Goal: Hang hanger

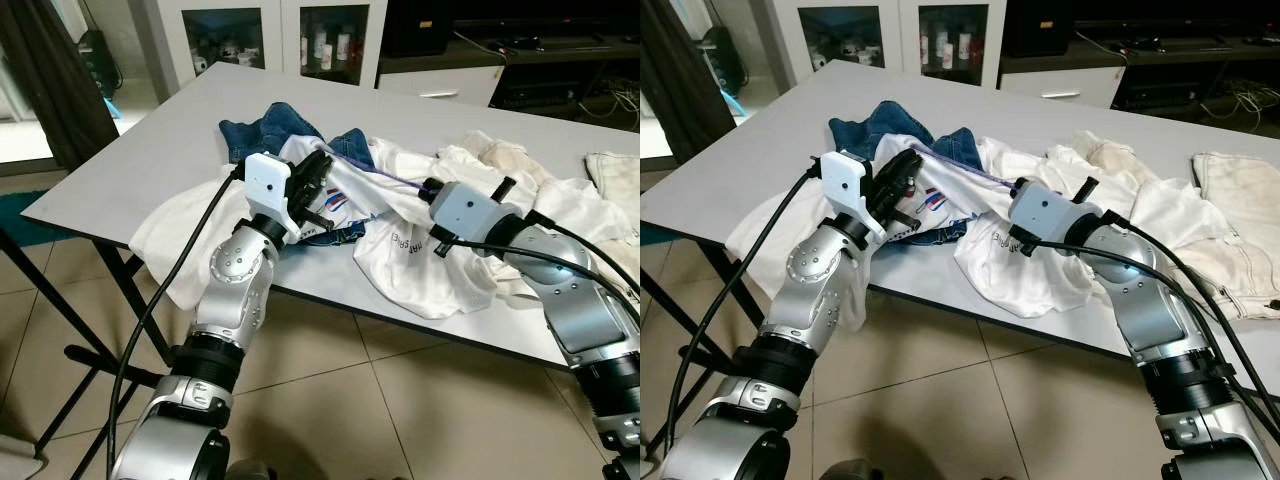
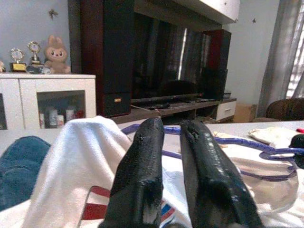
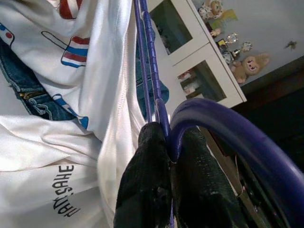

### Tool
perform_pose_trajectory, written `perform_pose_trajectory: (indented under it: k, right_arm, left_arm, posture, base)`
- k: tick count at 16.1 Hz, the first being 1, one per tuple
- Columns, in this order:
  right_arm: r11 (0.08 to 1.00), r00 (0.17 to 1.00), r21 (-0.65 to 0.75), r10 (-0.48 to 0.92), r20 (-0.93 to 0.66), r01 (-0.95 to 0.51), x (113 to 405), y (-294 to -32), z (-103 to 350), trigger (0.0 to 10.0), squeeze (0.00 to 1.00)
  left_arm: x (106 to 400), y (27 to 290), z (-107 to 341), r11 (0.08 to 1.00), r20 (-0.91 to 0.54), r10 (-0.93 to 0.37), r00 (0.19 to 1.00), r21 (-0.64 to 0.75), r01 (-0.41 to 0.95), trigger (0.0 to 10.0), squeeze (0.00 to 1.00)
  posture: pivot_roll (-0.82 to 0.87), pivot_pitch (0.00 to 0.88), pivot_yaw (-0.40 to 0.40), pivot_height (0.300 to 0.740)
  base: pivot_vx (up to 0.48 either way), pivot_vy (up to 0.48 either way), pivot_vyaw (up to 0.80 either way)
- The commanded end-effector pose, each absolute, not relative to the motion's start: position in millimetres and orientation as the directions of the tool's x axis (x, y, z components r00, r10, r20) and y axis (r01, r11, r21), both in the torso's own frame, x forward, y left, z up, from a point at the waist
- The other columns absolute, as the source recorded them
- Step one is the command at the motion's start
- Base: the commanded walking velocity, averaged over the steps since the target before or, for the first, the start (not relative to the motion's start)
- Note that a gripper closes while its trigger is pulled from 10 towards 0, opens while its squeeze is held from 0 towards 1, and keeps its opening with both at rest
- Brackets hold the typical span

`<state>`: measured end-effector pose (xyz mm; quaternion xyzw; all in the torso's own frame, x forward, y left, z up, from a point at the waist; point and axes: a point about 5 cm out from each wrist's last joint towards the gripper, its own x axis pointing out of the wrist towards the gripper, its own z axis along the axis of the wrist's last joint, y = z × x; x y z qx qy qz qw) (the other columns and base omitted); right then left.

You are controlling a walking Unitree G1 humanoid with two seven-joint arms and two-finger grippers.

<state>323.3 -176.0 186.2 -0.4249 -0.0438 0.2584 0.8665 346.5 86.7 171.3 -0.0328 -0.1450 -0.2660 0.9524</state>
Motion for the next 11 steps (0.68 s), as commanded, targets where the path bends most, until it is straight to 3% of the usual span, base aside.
perform_pose_trajectory:
  k: [1,2,3,6,7,9,10,11]
  right_arm:
    - [0.521,0.861,-0.752,0.494,-0.12,-0.404,321,-177,194,0.0,0.0]
    - [0.528,0.855,-0.745,0.508,-0.108,-0.408,319,-174,197,0.0,0.0]
    - [0.534,0.85,-0.738,0.517,-0.1,-0.412,317,-172,199,0.0,0.0]
    - [0.547,0.846,-0.729,0.526,-0.083,-0.411,315,-170,204,0.0,0.0]
    - [0.55,0.849,-0.729,0.523,-0.081,-0.408,315,-171,204,0.0,0.0]
    - [0.555,0.848,-0.726,0.525,-0.073,-0.406,314,-170,207,0.0,0.0]
    - [0.547,0.837,-0.723,0.542,-0.078,-0.422,312,-167,207,0.0,0.0]
    - [0.544,0.833,-0.723,0.547,-0.08,-0.427,311,-167,207,0.0,0.0]
  left_arm:
    - [347,87,174,0.858,0.297,-0.487,0.821,-0.011,0.513,10.0,1.0]
    - [350,88,171,0.868,0.277,-0.469,0.839,-0.035,0.496,10.0,1.0]
    - [352,89,170,0.874,0.265,-0.457,0.849,-0.042,0.483,10.0,0.0]
    - [357,98,170,0.915,0.263,-0.368,0.892,-0.071,0.398,10.0,0.0]
    - [357,98,171,0.918,0.27,-0.361,0.893,-0.064,0.391,10.0,1.0]
    - [356,98,168,0.925,0.259,-0.352,0.899,-0.052,0.377,10.0,1.0]
    - [358,99,167,0.928,0.247,-0.346,0.905,-0.054,0.369,10.0,0.0]
    - [358,100,167,0.928,0.246,-0.345,0.906,-0.054,0.368,10.0,0.0]
  posture:
    - [0.13,0.0,0.009,0.74]
    - [0.13,0.0,0.009,0.74]
    - [0.13,0.0,0.01,0.74]
    - [0.13,0.0,0.01,0.74]
    - [0.13,0.0,0.009,0.74]
    - [0.13,0.0,0.009,0.74]
    - [0.13,0.0,0.009,0.74]
    - [0.13,0.0,0.006,0.74]
  base:
    - [0.0,0.0,0.0]
    - [0.0,0.0,0.0]
    - [0.0,0.0,0.0]
    - [0.0,0.0,0.0]
    - [0.0,0.0,0.0]
    - [0.0,0.0,0.0]
    - [0.0,0.0,0.0]
    - [0.0,0.0,0.0]
